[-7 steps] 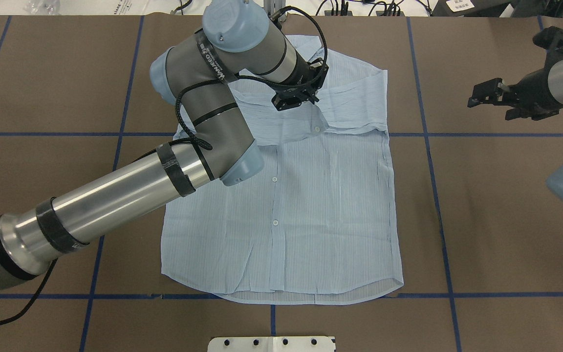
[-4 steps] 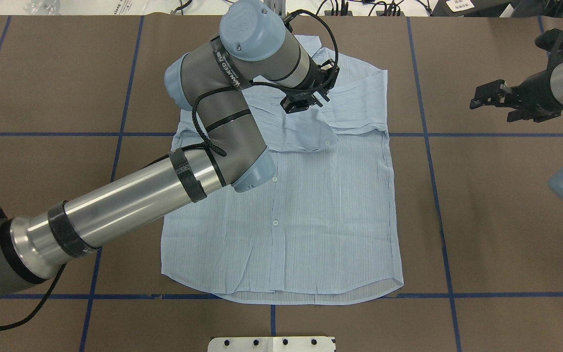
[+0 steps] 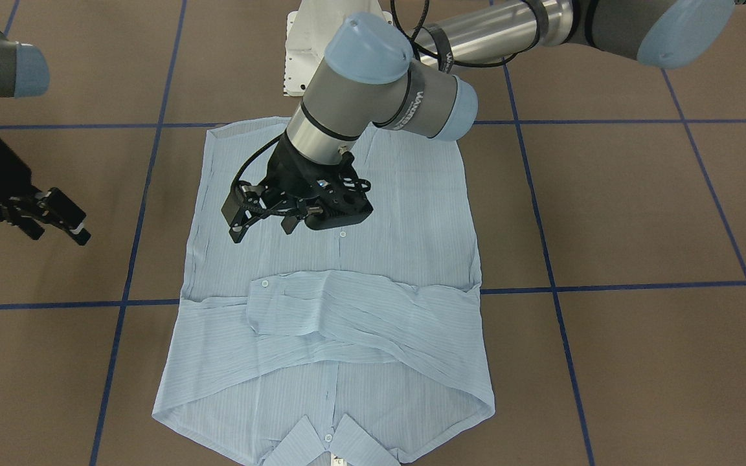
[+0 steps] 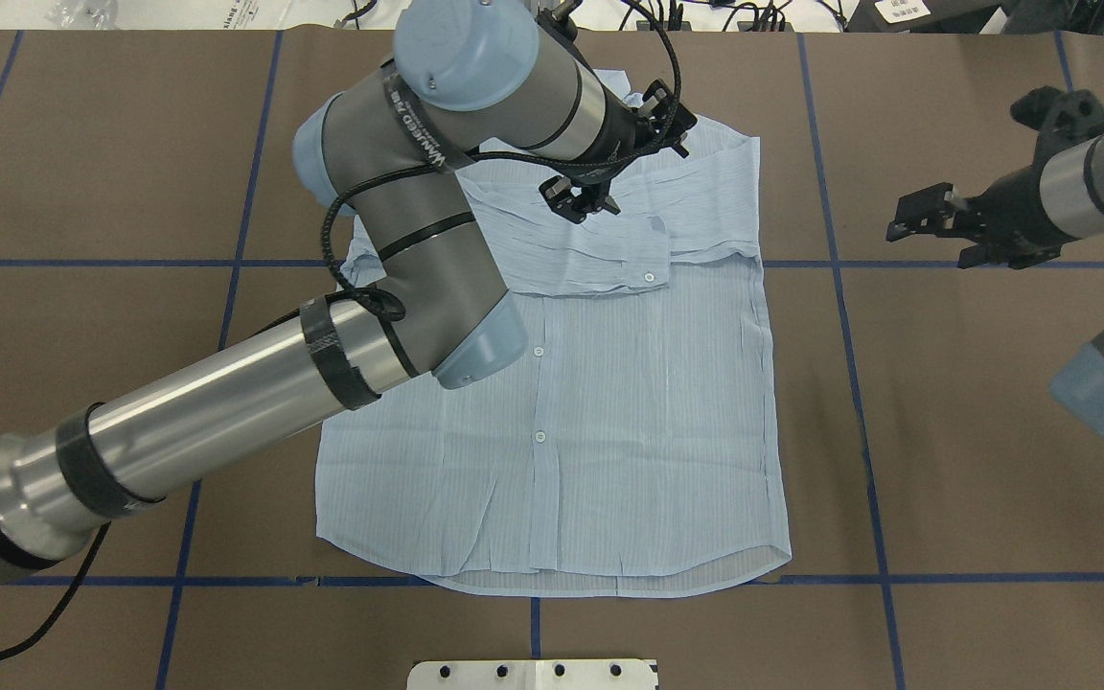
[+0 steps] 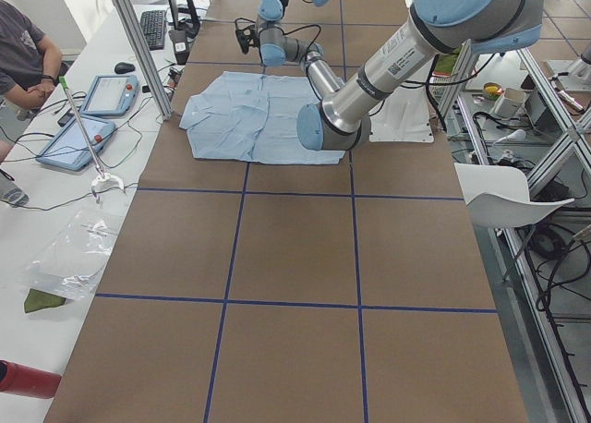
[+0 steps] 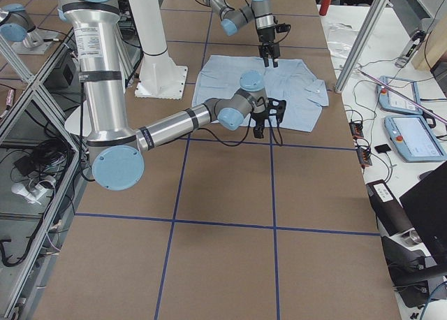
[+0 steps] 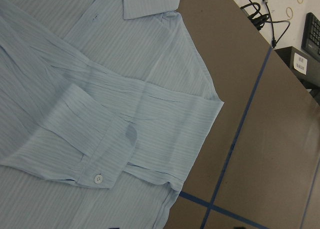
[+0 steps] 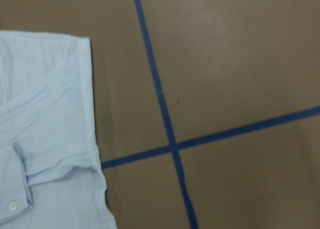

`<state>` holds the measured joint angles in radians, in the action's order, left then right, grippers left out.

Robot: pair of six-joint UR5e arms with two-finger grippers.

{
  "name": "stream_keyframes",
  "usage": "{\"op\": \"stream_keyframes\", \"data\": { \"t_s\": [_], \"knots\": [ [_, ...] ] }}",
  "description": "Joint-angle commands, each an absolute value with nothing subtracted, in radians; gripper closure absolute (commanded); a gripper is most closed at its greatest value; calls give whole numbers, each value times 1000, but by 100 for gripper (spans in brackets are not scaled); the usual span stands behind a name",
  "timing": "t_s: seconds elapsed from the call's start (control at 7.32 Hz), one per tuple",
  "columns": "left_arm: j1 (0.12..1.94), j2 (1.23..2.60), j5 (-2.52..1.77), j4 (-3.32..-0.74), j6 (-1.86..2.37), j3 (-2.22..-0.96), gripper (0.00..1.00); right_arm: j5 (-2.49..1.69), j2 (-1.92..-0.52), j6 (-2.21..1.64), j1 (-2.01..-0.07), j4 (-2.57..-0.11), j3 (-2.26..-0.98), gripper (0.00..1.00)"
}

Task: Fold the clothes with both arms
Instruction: 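Lay the sleeve on the chest and open the left gripper, then move the right gripper to the hem corner nearest it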

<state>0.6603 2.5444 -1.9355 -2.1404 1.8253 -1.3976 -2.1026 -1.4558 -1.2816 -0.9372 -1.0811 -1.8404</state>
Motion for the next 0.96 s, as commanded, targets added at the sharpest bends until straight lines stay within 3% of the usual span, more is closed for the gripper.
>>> {"op": "stream_keyframes", "data": {
  "t_s": [0.0,0.41,0.82],
  "knots": [
    [669,2246,-1936,-2132,1755,-1746,1,-1999,-1468,-1530,-736,-1086,-1938,0],
    [715,2128,-1934,-2117,1629,-1824,1,-1681,-1511,-1907,-365,-1092,-2041,1],
    [713,2120,-1928,-2068,1629,-1862,1,-1579,-1592,-2002,-235,-1094,-2051,5]
  ]
}}
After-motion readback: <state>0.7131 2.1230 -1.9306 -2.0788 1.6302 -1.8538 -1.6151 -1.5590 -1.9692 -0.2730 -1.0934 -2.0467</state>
